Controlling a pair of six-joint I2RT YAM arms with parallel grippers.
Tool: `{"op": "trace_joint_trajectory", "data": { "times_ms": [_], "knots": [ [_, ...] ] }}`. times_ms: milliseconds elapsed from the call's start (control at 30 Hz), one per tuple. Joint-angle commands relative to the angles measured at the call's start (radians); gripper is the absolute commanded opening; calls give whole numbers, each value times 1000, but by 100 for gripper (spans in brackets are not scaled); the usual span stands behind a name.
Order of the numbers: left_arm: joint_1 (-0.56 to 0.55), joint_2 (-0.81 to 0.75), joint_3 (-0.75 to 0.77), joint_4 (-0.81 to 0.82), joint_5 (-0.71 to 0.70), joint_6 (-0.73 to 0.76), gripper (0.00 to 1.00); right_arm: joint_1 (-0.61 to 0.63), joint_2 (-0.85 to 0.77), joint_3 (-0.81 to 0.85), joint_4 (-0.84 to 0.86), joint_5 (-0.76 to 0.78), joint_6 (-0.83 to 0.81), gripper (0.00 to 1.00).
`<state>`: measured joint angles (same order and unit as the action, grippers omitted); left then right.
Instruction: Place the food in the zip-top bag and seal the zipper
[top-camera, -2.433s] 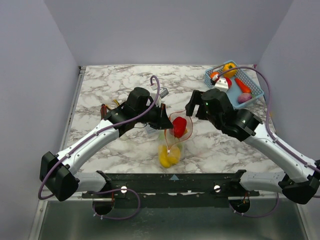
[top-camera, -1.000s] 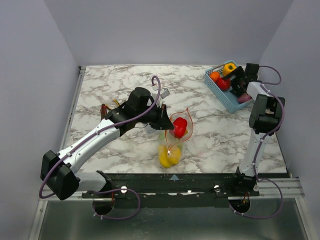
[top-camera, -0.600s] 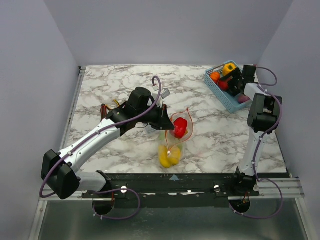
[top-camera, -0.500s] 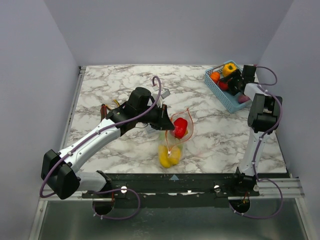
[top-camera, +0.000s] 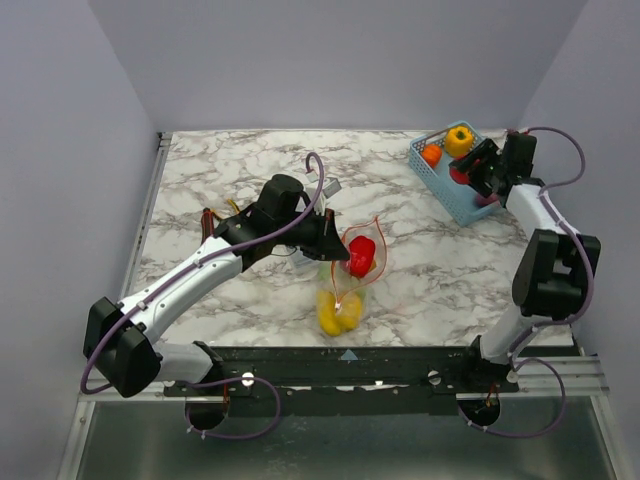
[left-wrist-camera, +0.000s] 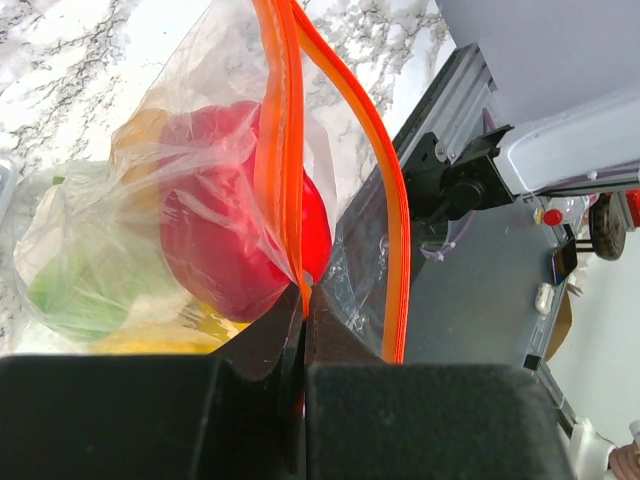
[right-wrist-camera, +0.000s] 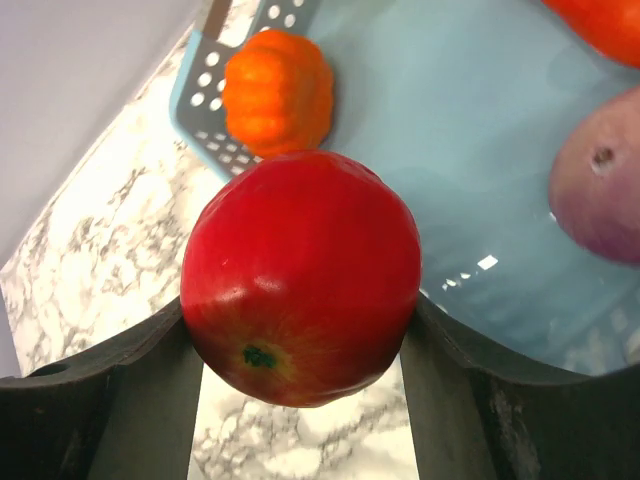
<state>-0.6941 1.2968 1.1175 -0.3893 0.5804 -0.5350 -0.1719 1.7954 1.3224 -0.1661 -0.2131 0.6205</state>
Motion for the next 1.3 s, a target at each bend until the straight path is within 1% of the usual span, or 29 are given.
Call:
{"op": "trace_joint_trajectory", "data": {
  "times_ms": [0, 100, 200, 367, 433, 600, 700, 800, 900, 1067, 1267],
  "knots": [
    [1, 16, 21, 11, 7, 9, 0, -1, -188, -175, 36, -15, -27, 1],
    [0, 18, 25, 4, 3, 14, 0, 11, -314, -318, 67, -77, -15, 0],
    [1, 10, 25, 1, -7, 18, 0, 43, -419, -416, 58, -106, -17, 1],
    [0, 5, 33, -9, -12, 24, 0, 129, -565, -512, 0, -125, -6, 0],
    [0, -1, 30, -6, -13, 24, 0, 191, -620, -522, -28, -126, 14, 1],
    [0, -11, 31, -11, -32, 32, 0, 401, -772, -537, -47, -85, 93, 1],
    [0, -21, 29, -11, -40, 36, 0, 476, -836, -530, -40, -89, 126, 0],
    [0, -27, 31, -13, -45, 42, 0, 535, -891, -517, -15, -101, 121, 1],
    [0, -32, 32, -14, -48, 47, 0, 580, -929, -497, 1, -142, 79, 1],
    [0, -48, 31, -9, -52, 50, 0, 646, -918, -462, -21, -243, 13, 1],
    [0, -79, 22, -1, -82, 52, 0, 789, -922, -484, -22, -234, -10, 1]
  ]
}}
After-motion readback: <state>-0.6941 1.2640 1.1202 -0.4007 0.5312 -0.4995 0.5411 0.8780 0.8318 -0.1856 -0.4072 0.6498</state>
